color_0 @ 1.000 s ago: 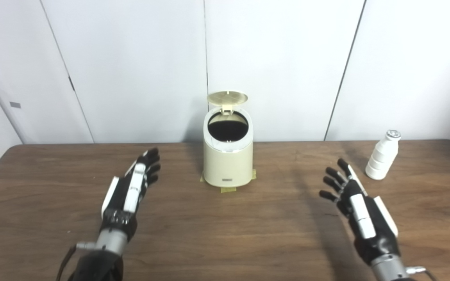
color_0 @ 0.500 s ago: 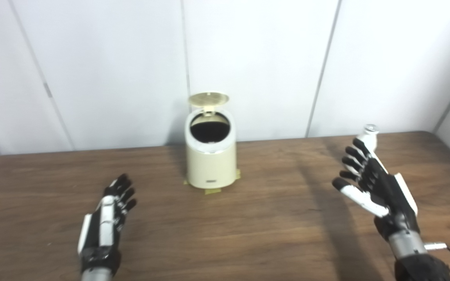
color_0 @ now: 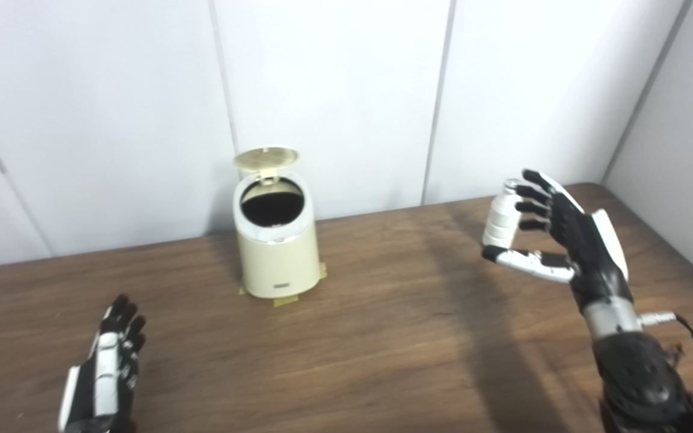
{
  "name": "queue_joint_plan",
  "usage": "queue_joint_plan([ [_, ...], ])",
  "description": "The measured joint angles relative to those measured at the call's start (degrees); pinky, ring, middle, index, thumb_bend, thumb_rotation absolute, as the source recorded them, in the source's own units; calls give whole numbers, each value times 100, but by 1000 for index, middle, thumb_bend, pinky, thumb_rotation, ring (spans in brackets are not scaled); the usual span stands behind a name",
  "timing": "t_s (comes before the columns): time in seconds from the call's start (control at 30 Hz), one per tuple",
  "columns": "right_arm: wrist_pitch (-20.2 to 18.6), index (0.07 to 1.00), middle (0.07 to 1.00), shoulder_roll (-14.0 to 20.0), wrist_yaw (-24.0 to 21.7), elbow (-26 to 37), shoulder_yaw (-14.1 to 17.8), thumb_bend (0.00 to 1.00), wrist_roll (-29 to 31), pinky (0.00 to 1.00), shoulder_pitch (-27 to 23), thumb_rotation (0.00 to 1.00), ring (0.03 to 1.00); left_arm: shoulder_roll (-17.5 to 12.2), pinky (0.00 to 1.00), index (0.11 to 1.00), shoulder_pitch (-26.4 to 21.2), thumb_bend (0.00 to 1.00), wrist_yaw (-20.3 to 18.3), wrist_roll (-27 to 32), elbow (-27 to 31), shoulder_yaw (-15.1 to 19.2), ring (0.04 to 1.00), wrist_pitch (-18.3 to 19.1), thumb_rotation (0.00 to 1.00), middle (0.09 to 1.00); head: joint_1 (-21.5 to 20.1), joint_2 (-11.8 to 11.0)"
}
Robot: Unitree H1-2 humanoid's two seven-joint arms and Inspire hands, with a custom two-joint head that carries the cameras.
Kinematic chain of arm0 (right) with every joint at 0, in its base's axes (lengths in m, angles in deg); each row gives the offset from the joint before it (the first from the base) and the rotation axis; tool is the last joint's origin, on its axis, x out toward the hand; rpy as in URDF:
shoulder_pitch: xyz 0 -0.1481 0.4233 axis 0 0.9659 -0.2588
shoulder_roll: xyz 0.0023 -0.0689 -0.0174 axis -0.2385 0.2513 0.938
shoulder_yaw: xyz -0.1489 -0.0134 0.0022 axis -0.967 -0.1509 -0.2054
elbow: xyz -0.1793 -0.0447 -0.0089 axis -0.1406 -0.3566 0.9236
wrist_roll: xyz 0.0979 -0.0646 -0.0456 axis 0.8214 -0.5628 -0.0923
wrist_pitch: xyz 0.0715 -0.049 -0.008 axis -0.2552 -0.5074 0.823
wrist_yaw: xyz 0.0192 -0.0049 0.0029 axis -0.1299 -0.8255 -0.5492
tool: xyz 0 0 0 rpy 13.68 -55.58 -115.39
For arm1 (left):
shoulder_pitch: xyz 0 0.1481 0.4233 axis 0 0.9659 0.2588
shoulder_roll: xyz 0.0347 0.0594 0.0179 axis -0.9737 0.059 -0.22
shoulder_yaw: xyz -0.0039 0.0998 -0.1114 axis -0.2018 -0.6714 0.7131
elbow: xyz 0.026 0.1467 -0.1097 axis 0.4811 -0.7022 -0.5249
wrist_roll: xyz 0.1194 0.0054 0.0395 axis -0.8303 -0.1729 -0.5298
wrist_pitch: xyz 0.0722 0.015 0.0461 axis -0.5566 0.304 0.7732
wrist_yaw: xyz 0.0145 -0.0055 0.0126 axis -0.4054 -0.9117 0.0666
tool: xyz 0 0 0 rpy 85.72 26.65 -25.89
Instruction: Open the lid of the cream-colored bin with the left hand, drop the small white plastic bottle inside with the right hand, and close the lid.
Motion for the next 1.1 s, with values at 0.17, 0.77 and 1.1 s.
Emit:
queue_joint_plan([
  [0.17,-360,873,841,98,11,0,45,762,-374,702,-160,276,822,-23,1000,1000,0,524,9,26,1,-5,969,84,788,978,-71,9],
  [0.77,-349,926,907,1018,-18,-1766,-113,831,-1010,777,-1039,219,881,-181,1000,1000,-40,453,123,60,246,-75,976,600,769,977,-106,17],
  [1.1,-225,910,883,1214,-90,-3459,-383,889,-879,674,-1648,146,818,-180,1000,1000,-31,464,143,108,540,-130,992,866,791,993,-115,79],
])
